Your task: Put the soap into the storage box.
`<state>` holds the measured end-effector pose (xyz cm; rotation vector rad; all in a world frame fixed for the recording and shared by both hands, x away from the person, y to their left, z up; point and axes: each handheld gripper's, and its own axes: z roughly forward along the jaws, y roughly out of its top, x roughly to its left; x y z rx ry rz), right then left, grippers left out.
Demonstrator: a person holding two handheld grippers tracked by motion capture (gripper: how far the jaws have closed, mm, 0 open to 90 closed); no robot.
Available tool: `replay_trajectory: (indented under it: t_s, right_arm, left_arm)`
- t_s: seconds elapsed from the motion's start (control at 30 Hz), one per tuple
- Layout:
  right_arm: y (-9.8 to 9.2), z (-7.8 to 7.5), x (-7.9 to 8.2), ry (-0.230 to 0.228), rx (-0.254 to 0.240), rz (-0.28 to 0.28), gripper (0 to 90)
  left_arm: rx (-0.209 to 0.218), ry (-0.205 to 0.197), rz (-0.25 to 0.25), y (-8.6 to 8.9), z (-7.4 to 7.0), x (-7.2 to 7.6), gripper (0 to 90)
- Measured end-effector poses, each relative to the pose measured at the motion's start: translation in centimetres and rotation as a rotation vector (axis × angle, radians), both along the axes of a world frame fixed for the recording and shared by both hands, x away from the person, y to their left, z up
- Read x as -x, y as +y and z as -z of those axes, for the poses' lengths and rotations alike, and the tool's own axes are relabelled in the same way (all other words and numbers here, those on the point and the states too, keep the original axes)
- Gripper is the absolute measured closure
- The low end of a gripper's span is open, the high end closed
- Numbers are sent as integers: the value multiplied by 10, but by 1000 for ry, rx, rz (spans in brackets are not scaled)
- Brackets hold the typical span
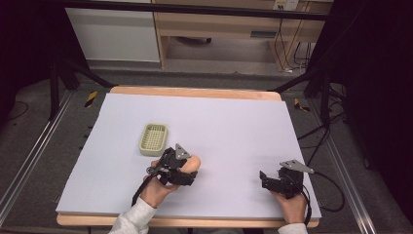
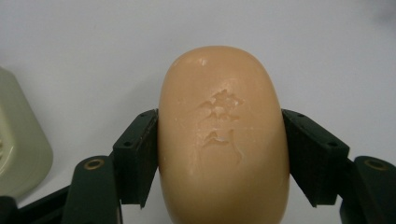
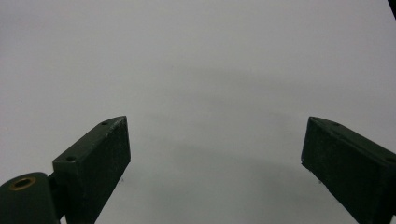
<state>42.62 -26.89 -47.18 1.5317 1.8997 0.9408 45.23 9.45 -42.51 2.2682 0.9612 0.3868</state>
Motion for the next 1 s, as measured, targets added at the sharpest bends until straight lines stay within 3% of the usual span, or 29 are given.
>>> replay_trajectory:
  t_s: [0.33,1.0]
  right_arm:
    - [-1,0,1,0,3,-3,83]
    - [0,-1,1,-2,7,-11,84]
  left_arm:
    - [13,-6,-36,23,-2,2,314]
    - [59,-29,-112,52,-11,-2,314]
